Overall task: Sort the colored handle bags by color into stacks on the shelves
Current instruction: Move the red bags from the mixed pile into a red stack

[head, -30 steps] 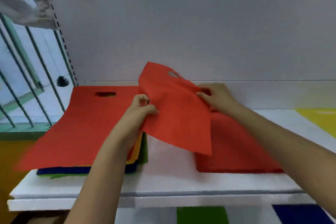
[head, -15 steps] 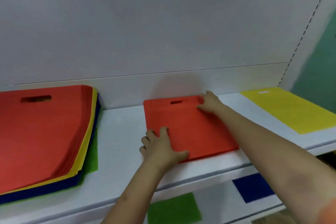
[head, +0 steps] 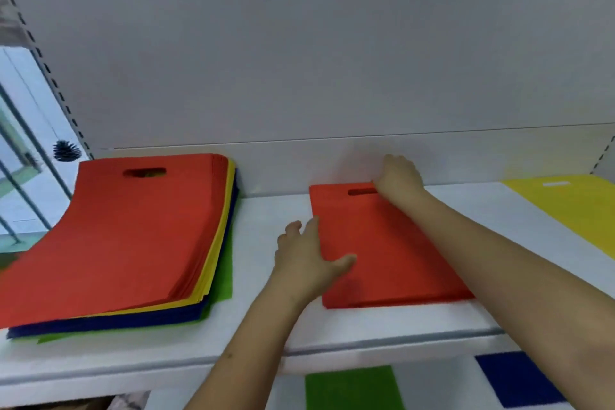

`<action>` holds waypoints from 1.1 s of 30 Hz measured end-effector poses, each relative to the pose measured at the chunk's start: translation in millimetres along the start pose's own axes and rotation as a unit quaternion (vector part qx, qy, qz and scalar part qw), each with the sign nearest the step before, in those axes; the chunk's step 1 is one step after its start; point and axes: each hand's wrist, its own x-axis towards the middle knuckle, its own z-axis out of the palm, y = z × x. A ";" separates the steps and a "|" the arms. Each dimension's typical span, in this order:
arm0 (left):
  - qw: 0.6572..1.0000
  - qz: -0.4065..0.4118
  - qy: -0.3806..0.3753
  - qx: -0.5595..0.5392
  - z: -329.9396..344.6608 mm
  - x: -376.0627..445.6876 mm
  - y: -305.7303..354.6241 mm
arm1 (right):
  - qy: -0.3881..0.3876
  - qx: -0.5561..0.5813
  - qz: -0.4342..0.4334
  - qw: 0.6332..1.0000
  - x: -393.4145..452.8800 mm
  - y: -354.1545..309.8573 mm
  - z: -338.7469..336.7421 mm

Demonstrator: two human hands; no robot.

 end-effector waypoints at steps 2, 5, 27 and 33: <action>0.991 0.004 0.126 -0.037 -28.9 -5.2 -13.8 | 0.008 0.045 -0.095 0.994 -9.6 -47.2 -8.7; 0.951 -0.028 0.308 -0.001 -77.8 -20.2 -48.7 | 0.009 0.076 -0.216 0.973 -34.2 -123.5 -15.0; 0.889 -0.210 0.389 0.120 -127.4 -70.9 -207.4 | 0.197 -0.087 -0.404 0.889 -98.8 -275.5 59.4; 0.849 -0.067 0.386 -0.354 -154.3 -73.5 -156.1 | 0.145 0.090 -0.353 0.920 -101.5 -247.6 6.3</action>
